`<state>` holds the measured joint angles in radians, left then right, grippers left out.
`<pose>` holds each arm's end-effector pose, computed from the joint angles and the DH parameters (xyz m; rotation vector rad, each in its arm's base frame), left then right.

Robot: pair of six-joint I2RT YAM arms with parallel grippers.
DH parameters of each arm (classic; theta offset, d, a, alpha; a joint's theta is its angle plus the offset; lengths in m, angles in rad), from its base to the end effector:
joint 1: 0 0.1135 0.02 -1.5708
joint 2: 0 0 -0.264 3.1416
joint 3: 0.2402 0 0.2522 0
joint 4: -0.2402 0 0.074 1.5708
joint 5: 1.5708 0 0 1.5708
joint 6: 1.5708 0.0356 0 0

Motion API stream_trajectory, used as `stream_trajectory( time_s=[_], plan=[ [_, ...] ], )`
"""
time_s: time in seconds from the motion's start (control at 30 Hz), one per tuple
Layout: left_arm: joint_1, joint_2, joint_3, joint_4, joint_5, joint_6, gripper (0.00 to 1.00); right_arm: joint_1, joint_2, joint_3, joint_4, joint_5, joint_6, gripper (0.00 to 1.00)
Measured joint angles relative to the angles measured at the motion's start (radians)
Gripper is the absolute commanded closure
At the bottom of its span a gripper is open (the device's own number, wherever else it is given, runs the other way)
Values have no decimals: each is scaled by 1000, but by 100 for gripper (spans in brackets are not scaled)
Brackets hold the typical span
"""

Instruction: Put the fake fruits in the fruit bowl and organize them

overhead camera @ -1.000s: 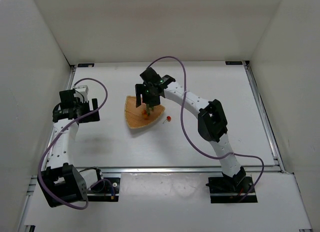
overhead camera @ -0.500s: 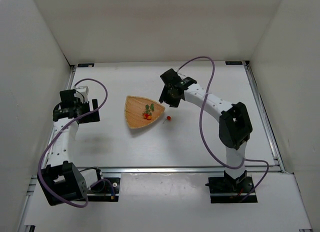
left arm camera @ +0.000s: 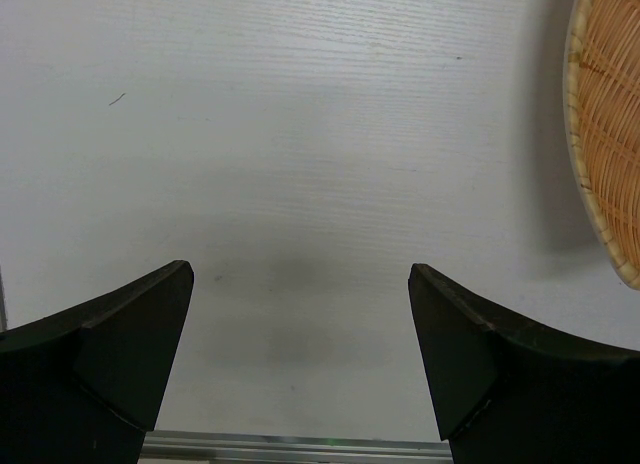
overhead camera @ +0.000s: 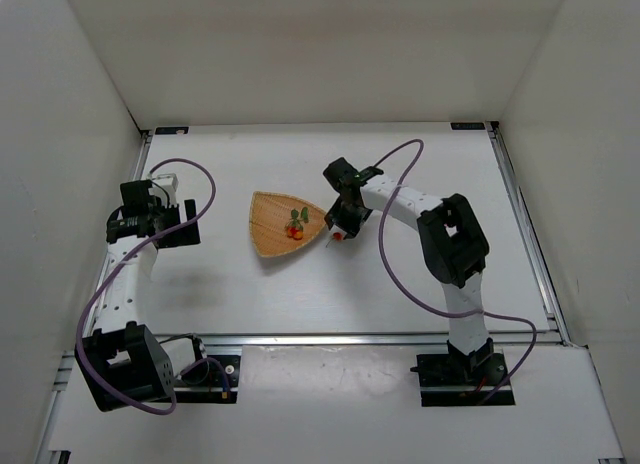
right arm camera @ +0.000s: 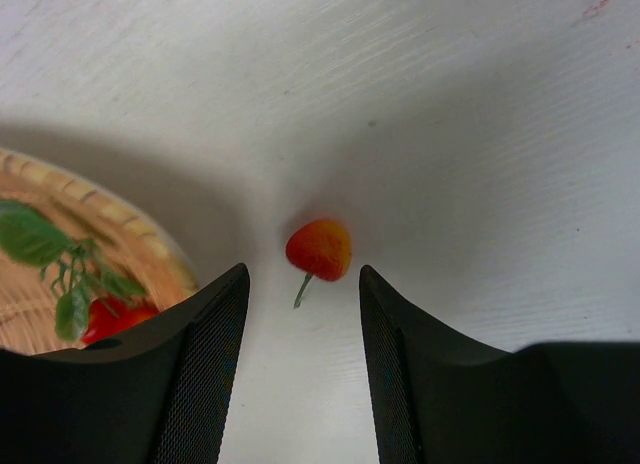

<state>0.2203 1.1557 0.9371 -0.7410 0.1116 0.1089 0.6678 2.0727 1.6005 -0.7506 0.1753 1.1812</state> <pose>0.2238 0.0460 0.2710 -0.0960 2.5198 -0.0086 0.3412 0.2612 0.1844 0.7483 2.6814 0.2433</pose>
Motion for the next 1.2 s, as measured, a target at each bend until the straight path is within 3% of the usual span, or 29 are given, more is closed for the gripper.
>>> stream_trajectory(
  time_s=[0.23,0.33,0.4,0.5,0.7,1.0,1.2],
  plan=[
    [0,0,0,0,0,0,0,-9,45,0,0,-24,45,49],
    [0,0,0,0,0,0,0,-12,47,0,0,-26,51,61],
    [0,0,0,0,0,0,0,-12,49,0,0,-27,56,77],
    [0,0,0,0,0,2,0,-12,50,0,2,-29,67,87],
    [-27,0,0,-2,-6,54,0,-12,33,-27,21,-26,61,98],
    [-329,-129,-36,-15,-113,349,0,8,-212,-172,15,140,-58,98],
    [-413,-149,-174,-24,-202,440,0,104,-262,-12,37,229,-222,98]
  ],
)
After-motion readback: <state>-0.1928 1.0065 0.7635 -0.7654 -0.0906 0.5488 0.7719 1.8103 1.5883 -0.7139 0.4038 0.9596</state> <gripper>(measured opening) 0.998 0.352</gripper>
